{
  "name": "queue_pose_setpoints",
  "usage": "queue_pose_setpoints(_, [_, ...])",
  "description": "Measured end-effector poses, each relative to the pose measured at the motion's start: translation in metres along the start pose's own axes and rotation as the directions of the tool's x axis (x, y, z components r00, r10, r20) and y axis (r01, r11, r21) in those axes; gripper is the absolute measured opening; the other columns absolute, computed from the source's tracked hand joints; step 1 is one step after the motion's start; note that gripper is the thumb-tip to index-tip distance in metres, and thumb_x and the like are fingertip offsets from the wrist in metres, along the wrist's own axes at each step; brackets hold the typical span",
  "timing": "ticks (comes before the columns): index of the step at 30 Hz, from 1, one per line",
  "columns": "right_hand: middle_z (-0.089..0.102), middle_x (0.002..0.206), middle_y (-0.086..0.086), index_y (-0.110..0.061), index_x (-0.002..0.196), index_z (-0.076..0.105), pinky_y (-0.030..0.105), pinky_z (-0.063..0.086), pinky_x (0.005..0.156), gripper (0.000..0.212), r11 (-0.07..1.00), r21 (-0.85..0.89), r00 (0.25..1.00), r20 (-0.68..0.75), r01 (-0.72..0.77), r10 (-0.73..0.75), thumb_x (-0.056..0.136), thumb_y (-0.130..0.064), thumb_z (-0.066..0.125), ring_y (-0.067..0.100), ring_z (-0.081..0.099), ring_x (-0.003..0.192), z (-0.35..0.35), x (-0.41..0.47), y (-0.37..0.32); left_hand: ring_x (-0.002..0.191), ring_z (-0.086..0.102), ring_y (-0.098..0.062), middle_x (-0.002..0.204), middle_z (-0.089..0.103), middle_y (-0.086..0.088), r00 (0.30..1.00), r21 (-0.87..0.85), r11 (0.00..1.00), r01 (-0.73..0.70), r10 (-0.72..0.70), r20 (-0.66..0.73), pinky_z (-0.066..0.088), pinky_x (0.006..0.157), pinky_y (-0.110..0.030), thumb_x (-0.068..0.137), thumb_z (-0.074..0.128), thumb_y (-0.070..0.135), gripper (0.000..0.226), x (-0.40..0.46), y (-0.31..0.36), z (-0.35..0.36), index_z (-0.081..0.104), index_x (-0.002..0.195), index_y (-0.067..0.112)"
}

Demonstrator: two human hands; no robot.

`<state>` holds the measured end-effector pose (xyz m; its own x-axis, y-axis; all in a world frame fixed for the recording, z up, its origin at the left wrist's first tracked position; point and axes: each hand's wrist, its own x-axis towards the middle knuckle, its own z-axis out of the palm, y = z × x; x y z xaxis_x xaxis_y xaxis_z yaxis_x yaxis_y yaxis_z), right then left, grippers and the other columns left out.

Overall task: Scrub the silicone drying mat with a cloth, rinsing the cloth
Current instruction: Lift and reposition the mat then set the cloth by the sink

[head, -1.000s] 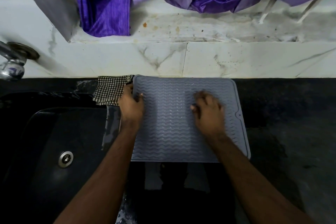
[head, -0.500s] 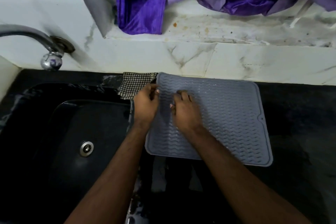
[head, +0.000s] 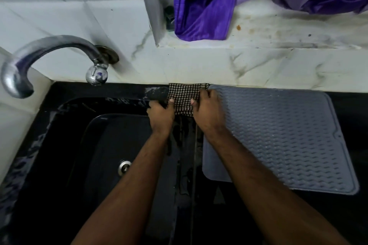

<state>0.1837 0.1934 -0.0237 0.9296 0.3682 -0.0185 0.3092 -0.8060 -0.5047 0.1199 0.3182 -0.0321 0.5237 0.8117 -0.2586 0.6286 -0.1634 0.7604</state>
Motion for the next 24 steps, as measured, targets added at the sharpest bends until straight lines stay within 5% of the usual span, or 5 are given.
queue_pose_setpoints(3, [0.045, 0.130, 0.020, -0.005, 0.136, 0.048, 0.040, 0.047, 0.094, 0.041, 1.000, 0.006, 1.000, 0.004, -0.027, 0.027, 0.098, -0.020, 0.054, 0.036, 0.052, 0.114, 0.008, 0.011, -0.003, 0.107, 0.066, -0.036, 0.117, 0.068, -0.021, 0.997, -0.077, 0.996, 0.050, -0.045, 0.057, 0.056, 0.089, -0.043, 0.093, 0.069, 0.045, 0.054, 0.015, -0.010, 0.005, 0.055, 0.119, 0.000])
queue_pose_setpoints(8, [0.038, 0.138, 0.018, -0.010, 0.144, 0.046, 0.039, 0.045, 0.101, 0.049, 0.999, -0.010, 0.999, 0.005, -0.043, 0.043, 0.095, -0.006, 0.054, 0.034, 0.048, 0.121, 0.024, 0.017, -0.007, 0.063, 0.066, -0.030, 0.062, 0.064, -0.011, 0.990, -0.171, 0.981, 0.096, -0.076, 0.120, 0.058, 0.065, -0.045, 0.093, 0.069, 0.039, 0.044, 0.035, -0.018, 0.009, 0.061, 0.061, 0.011])
queue_pose_setpoints(12, [0.039, 0.140, 0.018, -0.011, 0.143, 0.050, 0.037, 0.037, 0.110, 0.051, 0.999, 0.015, 0.999, -0.009, 0.038, -0.037, 0.093, -0.008, 0.056, 0.033, 0.041, 0.128, 0.035, 0.014, -0.019, 0.081, 0.069, -0.034, 0.080, 0.069, -0.012, 0.997, -0.190, 0.979, 0.078, -0.073, 0.036, 0.060, 0.075, -0.052, 0.095, 0.067, 0.038, 0.030, 0.047, -0.025, -0.005, 0.066, 0.082, 0.010])
queue_pose_setpoints(19, [0.038, 0.142, 0.014, -0.014, 0.141, 0.054, 0.041, 0.042, 0.109, 0.044, 0.984, 0.105, 0.990, 0.007, 0.142, -0.143, 0.097, -0.013, 0.055, 0.030, 0.038, 0.129, 0.057, 0.011, -0.040, 0.083, 0.060, -0.018, 0.088, 0.067, -0.006, 0.996, -0.165, 0.986, 0.022, -0.036, -0.086, 0.037, 0.067, -0.020, 0.098, 0.065, 0.034, 0.031, 0.063, -0.040, -0.034, 0.067, 0.099, 0.003])
queue_pose_setpoints(24, [0.036, 0.147, 0.014, -0.018, 0.136, 0.059, 0.047, 0.047, 0.102, 0.039, 0.981, 0.060, 0.983, -0.007, 0.185, -0.185, 0.097, -0.019, 0.058, 0.031, 0.040, 0.127, 0.067, 0.013, -0.044, 0.089, 0.061, -0.019, 0.098, 0.072, -0.012, 0.989, -0.153, 0.987, 0.048, -0.068, -0.134, 0.039, 0.075, -0.022, 0.098, 0.065, 0.034, 0.033, 0.067, -0.048, -0.037, 0.069, 0.102, 0.001])
